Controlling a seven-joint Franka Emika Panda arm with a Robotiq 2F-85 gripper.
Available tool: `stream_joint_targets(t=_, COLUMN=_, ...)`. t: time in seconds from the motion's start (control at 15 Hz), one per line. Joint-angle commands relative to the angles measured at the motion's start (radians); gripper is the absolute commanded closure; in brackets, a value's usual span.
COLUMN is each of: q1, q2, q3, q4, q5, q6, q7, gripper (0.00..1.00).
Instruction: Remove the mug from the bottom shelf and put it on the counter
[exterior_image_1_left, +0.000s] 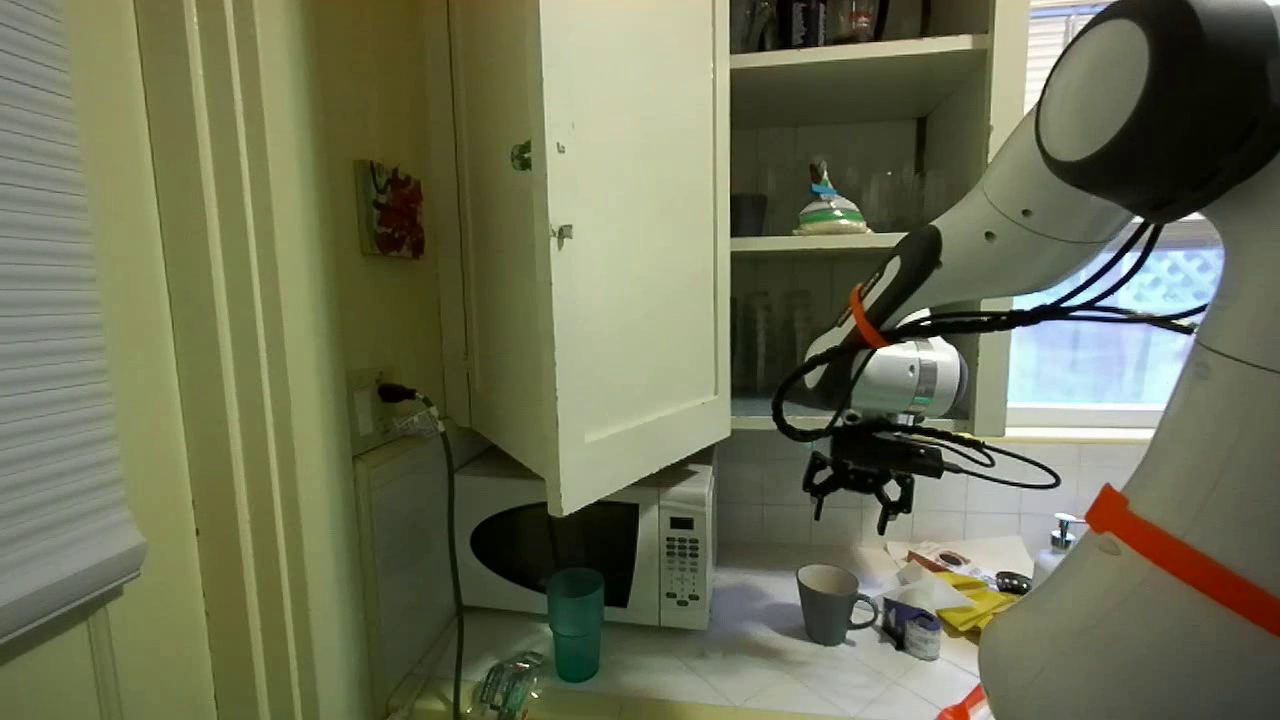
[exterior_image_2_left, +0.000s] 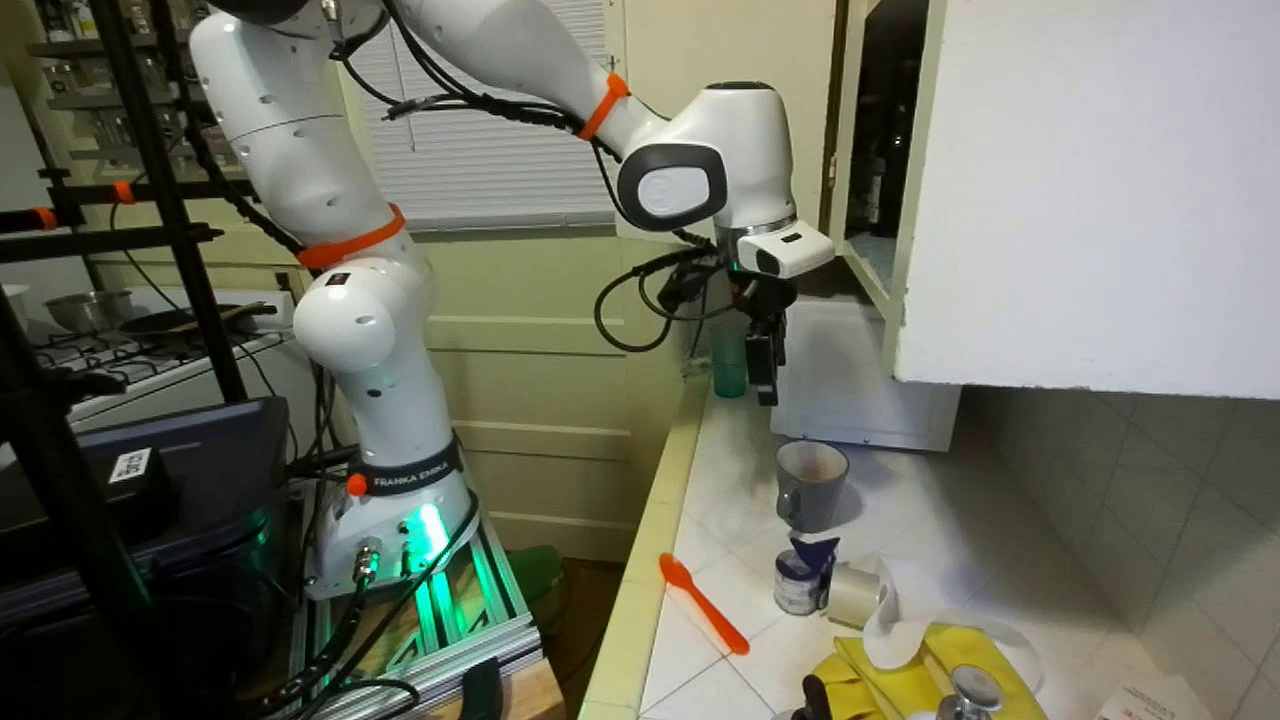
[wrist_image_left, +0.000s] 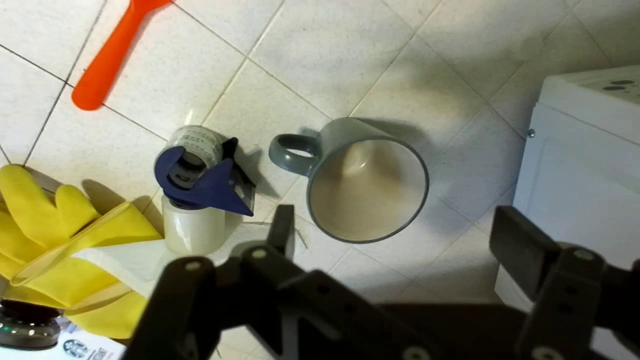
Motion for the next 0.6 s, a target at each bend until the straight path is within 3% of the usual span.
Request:
stream_joint_targets(t=0.0, q1=0.001, q2=-0.072, q3=-0.003, q4=-0.006, q5=-0.040, q6=-0.079, q7=-0.014, gripper=0.00)
stream_joint_targets(t=0.53, q1=0.006, q2=-0.098, q3=-0.004, q4=0.001, q5=-0.033, q6=-0.075, q7=-0.029, gripper=0.00)
